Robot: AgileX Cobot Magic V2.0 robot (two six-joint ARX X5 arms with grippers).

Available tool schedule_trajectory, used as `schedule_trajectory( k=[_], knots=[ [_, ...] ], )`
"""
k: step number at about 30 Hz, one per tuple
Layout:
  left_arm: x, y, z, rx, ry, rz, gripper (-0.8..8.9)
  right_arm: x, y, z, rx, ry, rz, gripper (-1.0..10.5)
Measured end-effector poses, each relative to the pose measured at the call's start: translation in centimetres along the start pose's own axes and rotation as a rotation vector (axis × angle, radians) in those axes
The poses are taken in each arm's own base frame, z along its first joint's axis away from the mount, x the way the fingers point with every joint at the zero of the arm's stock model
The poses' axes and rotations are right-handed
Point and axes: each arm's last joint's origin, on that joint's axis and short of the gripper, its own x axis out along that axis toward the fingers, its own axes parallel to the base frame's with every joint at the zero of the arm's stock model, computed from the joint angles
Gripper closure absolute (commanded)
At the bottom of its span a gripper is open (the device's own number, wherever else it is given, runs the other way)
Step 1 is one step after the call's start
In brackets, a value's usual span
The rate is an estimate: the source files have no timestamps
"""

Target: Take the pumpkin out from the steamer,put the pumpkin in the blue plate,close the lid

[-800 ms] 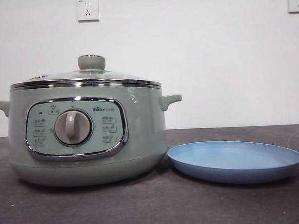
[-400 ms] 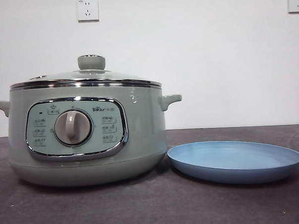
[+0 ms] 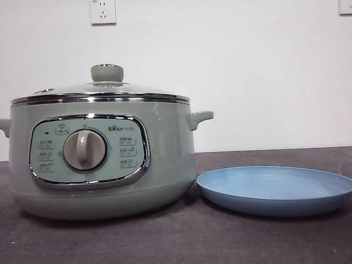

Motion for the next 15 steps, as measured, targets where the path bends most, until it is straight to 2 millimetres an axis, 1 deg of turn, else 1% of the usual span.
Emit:
schedule_trajectory(
  k=[3,5,11,15],
  knots=[
    [-0.8,-0.8,1.8,0.008,-0.036,0.001,8.21,-0.6,0.8,2.0,-0.003,-0.048,0.017,9.6],
    [-1.0,-1.2,2.6,0.007,-0.036,0.008,8.21,-1.0,1.2,3.2,-0.004,-0.066,0.023,9.6],
    [-0.8,-2.1,5.3,0.002,-0.015,0.015,8.21,-1.4,2.6,7.1,-0.006,-0.096,0.034,9.6],
    [-0.4,-2.9,7.6,0.010,-0.005,0.017,8.22,-1.3,3.6,9.8,-0.006,-0.104,0.037,9.5]
  ],
)
